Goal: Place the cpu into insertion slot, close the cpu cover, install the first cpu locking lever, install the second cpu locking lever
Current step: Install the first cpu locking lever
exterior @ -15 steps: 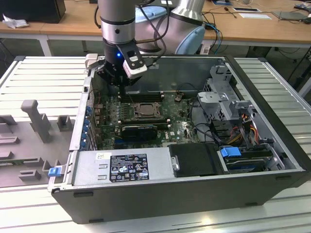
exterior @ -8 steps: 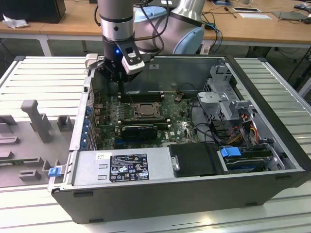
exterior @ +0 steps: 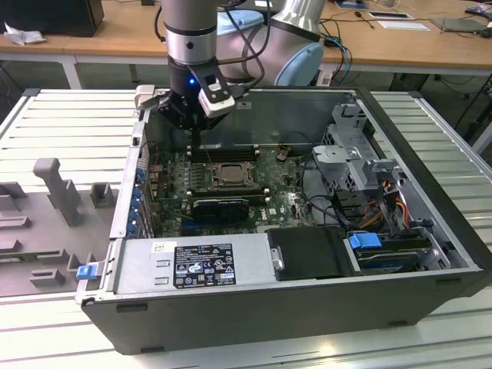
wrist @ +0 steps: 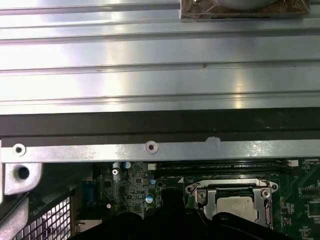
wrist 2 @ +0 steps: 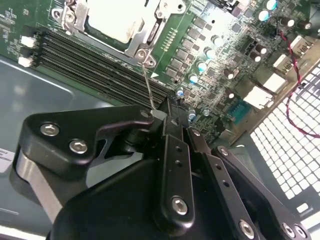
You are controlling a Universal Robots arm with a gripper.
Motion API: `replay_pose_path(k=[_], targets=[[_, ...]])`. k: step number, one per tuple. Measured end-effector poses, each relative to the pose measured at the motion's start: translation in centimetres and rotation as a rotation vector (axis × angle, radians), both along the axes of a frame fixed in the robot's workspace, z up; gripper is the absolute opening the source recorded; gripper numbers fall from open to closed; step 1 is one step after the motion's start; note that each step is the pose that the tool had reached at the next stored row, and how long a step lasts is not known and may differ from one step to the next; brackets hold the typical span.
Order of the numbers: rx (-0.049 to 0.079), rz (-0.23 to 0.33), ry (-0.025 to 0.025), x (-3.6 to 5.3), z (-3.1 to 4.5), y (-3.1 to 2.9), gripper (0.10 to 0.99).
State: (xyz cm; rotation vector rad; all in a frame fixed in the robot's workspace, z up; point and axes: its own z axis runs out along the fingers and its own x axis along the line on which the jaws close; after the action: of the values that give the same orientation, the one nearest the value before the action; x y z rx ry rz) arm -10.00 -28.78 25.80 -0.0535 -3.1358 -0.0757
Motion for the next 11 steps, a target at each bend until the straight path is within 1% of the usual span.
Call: replay_pose_path(k=[11], targets=[[0.000, 0.000, 0.0003, 1.27, 0.00, 0.00, 0.106]])
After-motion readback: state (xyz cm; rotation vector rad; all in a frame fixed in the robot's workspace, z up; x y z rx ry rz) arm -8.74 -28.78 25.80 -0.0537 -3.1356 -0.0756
